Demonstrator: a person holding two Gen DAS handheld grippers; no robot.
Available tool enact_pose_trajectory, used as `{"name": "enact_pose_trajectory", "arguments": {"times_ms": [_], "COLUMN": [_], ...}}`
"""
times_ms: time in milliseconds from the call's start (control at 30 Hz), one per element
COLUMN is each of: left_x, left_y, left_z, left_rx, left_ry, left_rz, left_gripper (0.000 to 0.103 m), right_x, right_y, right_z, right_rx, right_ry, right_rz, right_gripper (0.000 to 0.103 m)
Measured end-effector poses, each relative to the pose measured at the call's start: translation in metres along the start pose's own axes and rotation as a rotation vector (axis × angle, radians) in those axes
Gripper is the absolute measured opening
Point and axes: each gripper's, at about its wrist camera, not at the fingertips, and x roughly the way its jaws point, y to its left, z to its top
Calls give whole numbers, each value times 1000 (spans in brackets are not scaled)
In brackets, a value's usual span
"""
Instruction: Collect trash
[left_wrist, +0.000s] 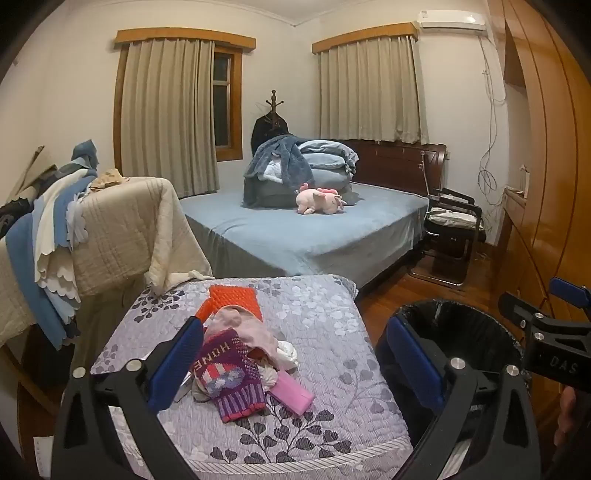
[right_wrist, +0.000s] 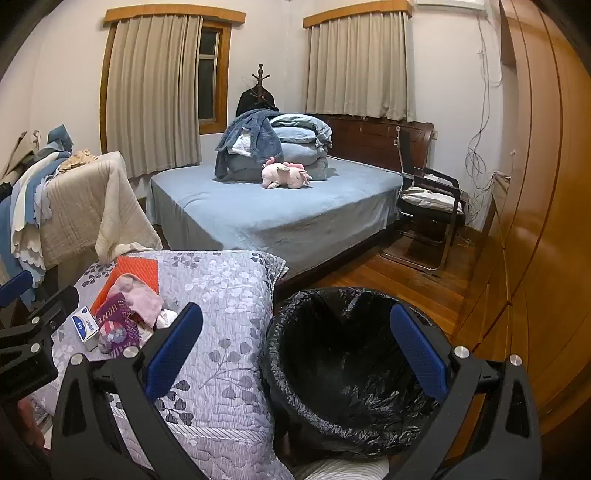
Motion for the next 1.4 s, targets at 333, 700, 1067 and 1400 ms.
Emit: {"name": "enact_pose_trajectory", "arguments": {"times_ms": [333,700,1067,1400], "left_x": [0,-3,-3,-1], "left_y": [-5,0,-1,1], "left_z": [2,0,-1,-6], "left_rx": [-1,-7,-10,-13], "left_ry": [-16,-24,-23,-20], "left_rz": [5,0,-2,-4], "left_gripper": [97,97,97,97], "right_x": [0,1,2,3], "right_y": [1,1,2,4], "right_z": [1,0,-1,0], "right_rx": [-4,-5,-5,-6], "right_ry": [0,2,5,8], "right_rz": [-3,-2,-1,-2], "right_gripper": [99,99,99,99]}}
